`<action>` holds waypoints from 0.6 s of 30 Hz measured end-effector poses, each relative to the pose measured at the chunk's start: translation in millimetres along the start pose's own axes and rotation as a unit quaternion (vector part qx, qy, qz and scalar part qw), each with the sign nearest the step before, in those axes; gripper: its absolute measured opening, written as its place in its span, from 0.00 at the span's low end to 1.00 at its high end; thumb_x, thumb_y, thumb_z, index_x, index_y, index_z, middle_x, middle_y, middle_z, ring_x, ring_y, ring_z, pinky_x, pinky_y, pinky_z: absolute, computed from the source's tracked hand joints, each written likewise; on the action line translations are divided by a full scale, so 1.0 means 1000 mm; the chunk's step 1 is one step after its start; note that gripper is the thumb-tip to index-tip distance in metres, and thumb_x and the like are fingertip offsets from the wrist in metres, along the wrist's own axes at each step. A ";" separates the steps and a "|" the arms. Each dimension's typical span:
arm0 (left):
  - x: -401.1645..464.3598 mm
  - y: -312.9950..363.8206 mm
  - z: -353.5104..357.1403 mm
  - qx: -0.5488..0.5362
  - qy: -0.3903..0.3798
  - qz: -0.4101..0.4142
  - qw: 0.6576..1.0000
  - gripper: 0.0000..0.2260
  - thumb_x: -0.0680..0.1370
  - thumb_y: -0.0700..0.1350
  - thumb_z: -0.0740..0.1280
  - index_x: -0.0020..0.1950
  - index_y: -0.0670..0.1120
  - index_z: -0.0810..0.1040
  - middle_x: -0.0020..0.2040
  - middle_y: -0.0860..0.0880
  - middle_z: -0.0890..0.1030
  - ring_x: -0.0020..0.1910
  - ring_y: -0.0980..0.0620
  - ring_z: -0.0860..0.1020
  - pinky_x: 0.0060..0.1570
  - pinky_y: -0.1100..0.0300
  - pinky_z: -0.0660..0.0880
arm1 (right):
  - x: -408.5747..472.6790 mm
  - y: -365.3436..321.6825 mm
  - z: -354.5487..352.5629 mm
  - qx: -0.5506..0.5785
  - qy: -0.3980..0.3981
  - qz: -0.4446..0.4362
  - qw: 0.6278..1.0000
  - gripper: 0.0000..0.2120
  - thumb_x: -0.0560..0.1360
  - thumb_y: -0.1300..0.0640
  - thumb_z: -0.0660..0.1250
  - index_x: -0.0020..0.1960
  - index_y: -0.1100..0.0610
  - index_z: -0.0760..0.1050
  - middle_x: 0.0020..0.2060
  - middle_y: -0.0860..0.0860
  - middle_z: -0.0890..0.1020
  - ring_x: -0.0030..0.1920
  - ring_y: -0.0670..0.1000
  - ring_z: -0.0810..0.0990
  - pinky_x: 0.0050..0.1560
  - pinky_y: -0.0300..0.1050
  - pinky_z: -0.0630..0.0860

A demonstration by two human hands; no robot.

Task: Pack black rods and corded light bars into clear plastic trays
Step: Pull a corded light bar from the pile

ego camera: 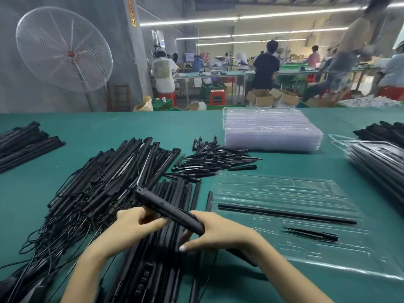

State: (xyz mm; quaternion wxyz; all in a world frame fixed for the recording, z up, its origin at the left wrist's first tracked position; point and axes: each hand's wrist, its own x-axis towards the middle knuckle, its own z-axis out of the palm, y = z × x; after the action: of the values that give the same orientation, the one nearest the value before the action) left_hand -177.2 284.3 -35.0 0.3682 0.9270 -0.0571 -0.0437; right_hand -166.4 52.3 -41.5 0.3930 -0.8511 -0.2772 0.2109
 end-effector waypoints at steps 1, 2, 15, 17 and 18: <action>-0.002 0.001 0.000 -0.032 0.001 0.011 0.999 0.34 0.60 0.72 0.63 0.43 0.41 0.79 0.35 0.48 0.77 0.40 0.50 0.73 0.41 0.54 0.69 | 0.002 -0.002 0.002 0.023 -0.007 0.008 1.000 0.24 0.72 0.51 0.73 0.61 0.60 0.68 0.54 0.60 0.81 0.44 0.54 0.81 0.43 0.45 0.78; -0.005 0.003 -0.002 -0.078 0.001 0.026 0.997 0.30 0.62 0.70 0.65 0.39 0.42 0.76 0.32 0.48 0.71 0.35 0.50 0.69 0.38 0.54 0.65 | 0.004 -0.004 0.002 0.048 -0.011 0.014 0.999 0.22 0.73 0.51 0.72 0.60 0.61 0.68 0.51 0.61 0.80 0.37 0.52 0.79 0.36 0.41 0.76; -0.003 0.063 0.051 -0.031 -0.183 0.121 0.975 0.09 0.81 0.49 0.61 0.53 0.46 0.78 0.43 0.50 0.82 0.39 0.56 0.78 0.46 0.59 0.74 | 0.022 -0.014 -0.037 0.348 0.328 -0.045 0.877 0.08 0.80 0.58 0.61 0.45 0.56 0.63 0.28 0.51 0.68 0.19 0.44 0.64 0.19 0.34 0.60; -0.002 0.078 0.070 -0.096 -0.283 0.114 0.947 0.11 0.83 0.48 0.57 0.49 0.43 0.74 0.37 0.45 0.81 0.32 0.54 0.75 0.36 0.60 0.73 | 0.019 -0.012 -0.052 0.373 0.378 -0.046 0.846 0.08 0.80 0.58 0.62 0.45 0.56 0.64 0.28 0.50 0.68 0.19 0.43 0.64 0.18 0.33 0.60; -0.002 0.082 0.076 -0.139 -0.323 0.116 0.929 0.10 0.83 0.47 0.56 0.47 0.44 0.71 0.32 0.46 0.79 0.27 0.55 0.73 0.31 0.64 0.71 | 0.015 -0.009 -0.059 0.371 0.405 -0.046 0.834 0.08 0.80 0.57 0.62 0.45 0.56 0.64 0.28 0.50 0.69 0.19 0.43 0.65 0.19 0.33 0.60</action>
State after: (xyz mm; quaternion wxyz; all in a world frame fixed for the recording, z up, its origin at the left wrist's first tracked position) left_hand -194.4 173.3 -33.5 0.4573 0.7893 -0.2733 -0.3053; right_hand -123.8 33.9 -1.1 0.7660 -0.6365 -0.0334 -0.0838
